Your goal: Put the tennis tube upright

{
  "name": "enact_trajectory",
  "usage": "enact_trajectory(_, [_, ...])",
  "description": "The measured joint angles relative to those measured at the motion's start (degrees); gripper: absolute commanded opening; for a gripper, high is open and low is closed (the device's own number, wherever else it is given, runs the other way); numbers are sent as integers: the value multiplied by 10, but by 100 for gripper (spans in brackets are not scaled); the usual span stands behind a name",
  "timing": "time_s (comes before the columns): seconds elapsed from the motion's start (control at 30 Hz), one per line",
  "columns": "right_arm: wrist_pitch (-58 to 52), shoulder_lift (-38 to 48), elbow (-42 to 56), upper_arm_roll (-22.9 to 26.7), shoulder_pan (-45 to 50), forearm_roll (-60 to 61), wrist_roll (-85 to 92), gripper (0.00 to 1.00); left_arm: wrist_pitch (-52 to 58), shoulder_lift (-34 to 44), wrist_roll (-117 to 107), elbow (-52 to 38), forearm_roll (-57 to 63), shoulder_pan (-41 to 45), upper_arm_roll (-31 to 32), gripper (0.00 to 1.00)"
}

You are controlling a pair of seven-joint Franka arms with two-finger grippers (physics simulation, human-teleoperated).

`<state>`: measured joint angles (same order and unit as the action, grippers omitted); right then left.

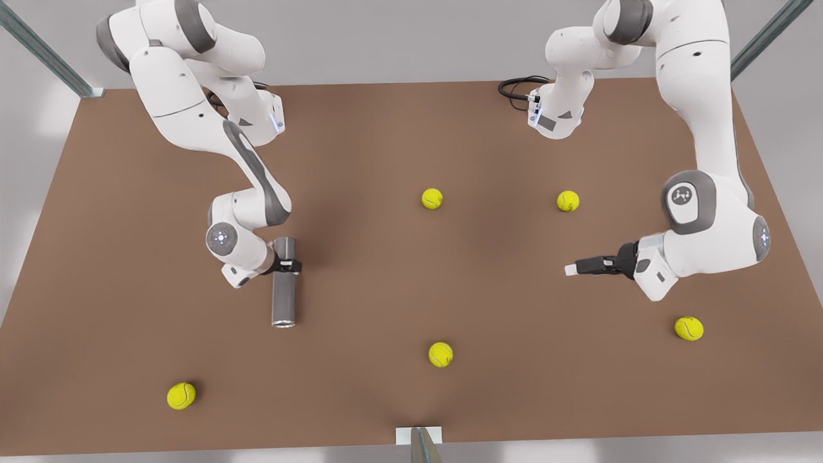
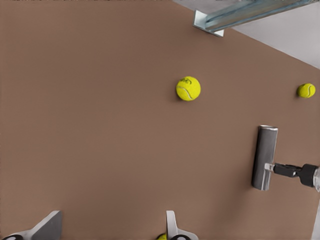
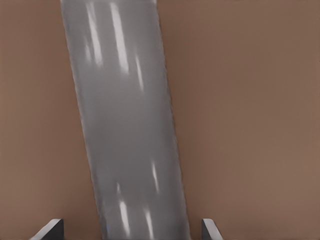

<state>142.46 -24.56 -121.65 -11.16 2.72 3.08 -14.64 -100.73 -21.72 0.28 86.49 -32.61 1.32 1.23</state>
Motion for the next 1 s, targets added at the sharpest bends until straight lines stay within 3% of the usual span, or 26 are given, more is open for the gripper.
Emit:
enact_trajectory(0.63, [74, -35, -11, 8, 8, -27, 9, 100, -6, -2, 0, 0, 0, 1, 0, 99])
enact_trajectory(0.7, [74, -35, -13, 8, 8, -29, 9, 92, -6, -3, 0, -1, -1, 0, 0, 99])
enact_trajectory(1.0, [74, -38, -17, 8, 8, -30, 8, 85, -5, -6, 1, -1, 0, 9, 0, 99])
